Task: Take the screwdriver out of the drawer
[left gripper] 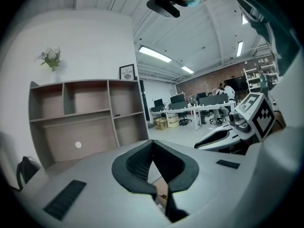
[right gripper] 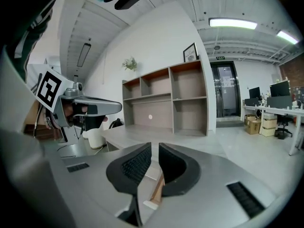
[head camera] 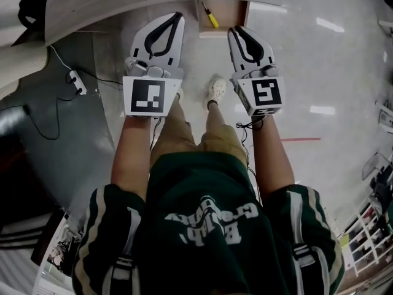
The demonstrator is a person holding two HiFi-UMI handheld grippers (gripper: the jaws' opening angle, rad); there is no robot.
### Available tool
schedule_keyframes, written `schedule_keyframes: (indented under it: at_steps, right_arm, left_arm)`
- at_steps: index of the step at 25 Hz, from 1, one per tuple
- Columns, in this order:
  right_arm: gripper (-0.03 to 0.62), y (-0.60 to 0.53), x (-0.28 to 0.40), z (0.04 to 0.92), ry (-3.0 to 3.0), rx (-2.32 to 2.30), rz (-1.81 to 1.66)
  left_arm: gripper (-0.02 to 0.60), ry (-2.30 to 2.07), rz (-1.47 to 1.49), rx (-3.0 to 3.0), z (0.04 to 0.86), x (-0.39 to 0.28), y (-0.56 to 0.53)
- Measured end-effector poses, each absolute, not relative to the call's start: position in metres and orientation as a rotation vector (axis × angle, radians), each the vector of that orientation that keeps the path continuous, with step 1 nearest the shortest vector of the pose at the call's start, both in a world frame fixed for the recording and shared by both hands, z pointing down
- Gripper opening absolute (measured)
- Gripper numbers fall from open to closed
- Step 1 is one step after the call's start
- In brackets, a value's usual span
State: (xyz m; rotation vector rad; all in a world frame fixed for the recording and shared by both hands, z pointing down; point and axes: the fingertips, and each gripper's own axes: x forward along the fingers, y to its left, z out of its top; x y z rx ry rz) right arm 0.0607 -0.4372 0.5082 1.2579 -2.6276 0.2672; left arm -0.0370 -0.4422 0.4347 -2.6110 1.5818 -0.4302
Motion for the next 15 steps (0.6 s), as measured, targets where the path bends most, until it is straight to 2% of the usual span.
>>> schedule_keyframes:
  at_steps: [7, 8, 10, 15]
  right_arm:
    - [0.046, -0.479, 0.048, 0.6, -2.51, 1.291, 0.336]
    - [0.059, -0.484, 0.044, 0.616, -2.496, 1.279, 0.345]
    - [0.138, -0.494, 0.036, 0.649, -2.473, 1.25, 0.37]
    - [0.138, -0.514, 0.022, 0.719, -2.402, 1.192, 0.379]
  left_arm:
    - [0.018, 1.526, -0.464, -2.691, 0.518, -0.056, -0.478]
    - [0.018, 1.522, -0.469, -2.697, 0.529, -0.059, -0.483]
    - [0.018, 1.509, -0.478, -2.707, 0.55, -0.064, -0.492]
    - [0.018, 1.52, -0.472, -2.747, 0.591, -0.075, -0.508]
